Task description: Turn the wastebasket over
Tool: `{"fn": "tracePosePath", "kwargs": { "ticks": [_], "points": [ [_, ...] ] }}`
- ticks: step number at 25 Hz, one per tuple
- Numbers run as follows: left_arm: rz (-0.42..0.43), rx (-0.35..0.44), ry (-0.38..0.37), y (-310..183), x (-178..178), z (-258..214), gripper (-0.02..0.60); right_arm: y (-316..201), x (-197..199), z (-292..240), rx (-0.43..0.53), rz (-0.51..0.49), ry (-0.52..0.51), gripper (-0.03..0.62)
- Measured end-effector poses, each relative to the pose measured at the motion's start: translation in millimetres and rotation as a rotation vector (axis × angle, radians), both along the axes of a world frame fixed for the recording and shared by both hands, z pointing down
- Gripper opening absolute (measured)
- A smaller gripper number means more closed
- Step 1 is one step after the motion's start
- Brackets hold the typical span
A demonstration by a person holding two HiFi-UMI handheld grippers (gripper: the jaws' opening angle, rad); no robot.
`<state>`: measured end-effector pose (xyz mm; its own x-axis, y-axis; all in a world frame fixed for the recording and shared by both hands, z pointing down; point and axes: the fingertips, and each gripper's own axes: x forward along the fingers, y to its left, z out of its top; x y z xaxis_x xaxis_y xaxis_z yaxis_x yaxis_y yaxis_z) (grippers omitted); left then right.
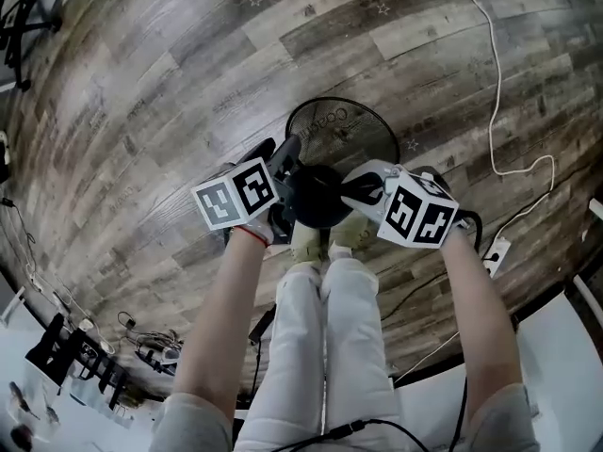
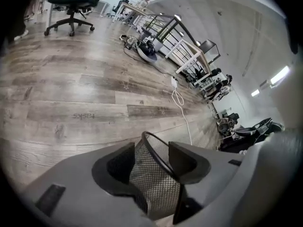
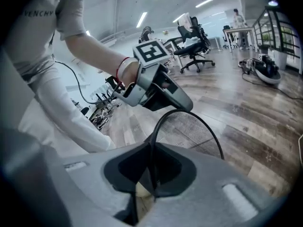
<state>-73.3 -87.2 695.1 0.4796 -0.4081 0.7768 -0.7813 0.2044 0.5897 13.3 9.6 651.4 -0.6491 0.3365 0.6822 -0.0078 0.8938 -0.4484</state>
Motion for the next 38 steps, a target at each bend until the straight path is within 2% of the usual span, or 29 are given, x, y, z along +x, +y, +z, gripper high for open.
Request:
{"fn": "tracePosePath", "kwargs": {
  "ticks": [3,6,10,13,15,18,21,24,26,29,34,38],
  "points": [
    [0.039,-0.093,-0.032,23,-2,11,0.218,20,-8,-5,0.029,-0.055,-0.001,0.034],
    [0.015,-0.194,-0.03,48,-3,18,0.214,37,-10,-7,0.05,-0.108,0.006,0.032],
    [-0.01,-0.246,-0.039,60,-6,17,0.159,47,-12,-9,0.066,-0.125,0.018,0.034],
    [-0.005,-0.273,-0.06,66,-11,17,0.14,51,-13,-11,0.008,-0.084,0.028,0.049],
    [-0.008,-0.293,-0.078,70,-17,18,0.12,54,-10,-13,-0.084,-0.041,0.04,0.112],
    [-0.01,-0.308,-0.095,78,-29,21,0.091,50,-3,-20,-0.237,0.089,-0.001,0.137],
    [0.0,-0.31,-0.109,83,-38,23,0.074,19,7,-25,-0.317,0.343,-0.058,0.141],
    [0.001,-0.312,-0.123,87,-43,24,0.063,-11,36,0,-0.259,0.572,0.067,0.141],
    [0.01,-0.306,-0.129,86,-42,24,0.061,-23,56,19,-0.223,0.674,0.168,0.143],
    [0.023,-0.298,-0.137,85,-40,23,0.061,-35,76,34,-0.221,0.839,0.239,0.156],
    [0.021,-0.287,-0.131,85,-41,24,0.061,-37,82,58,-0.316,0.997,0.283,0.158],
    [0.025,-0.277,-0.132,88,-42,25,0.061,-34,72,71,-0.455,1.071,0.266,0.153]
  ]
}}
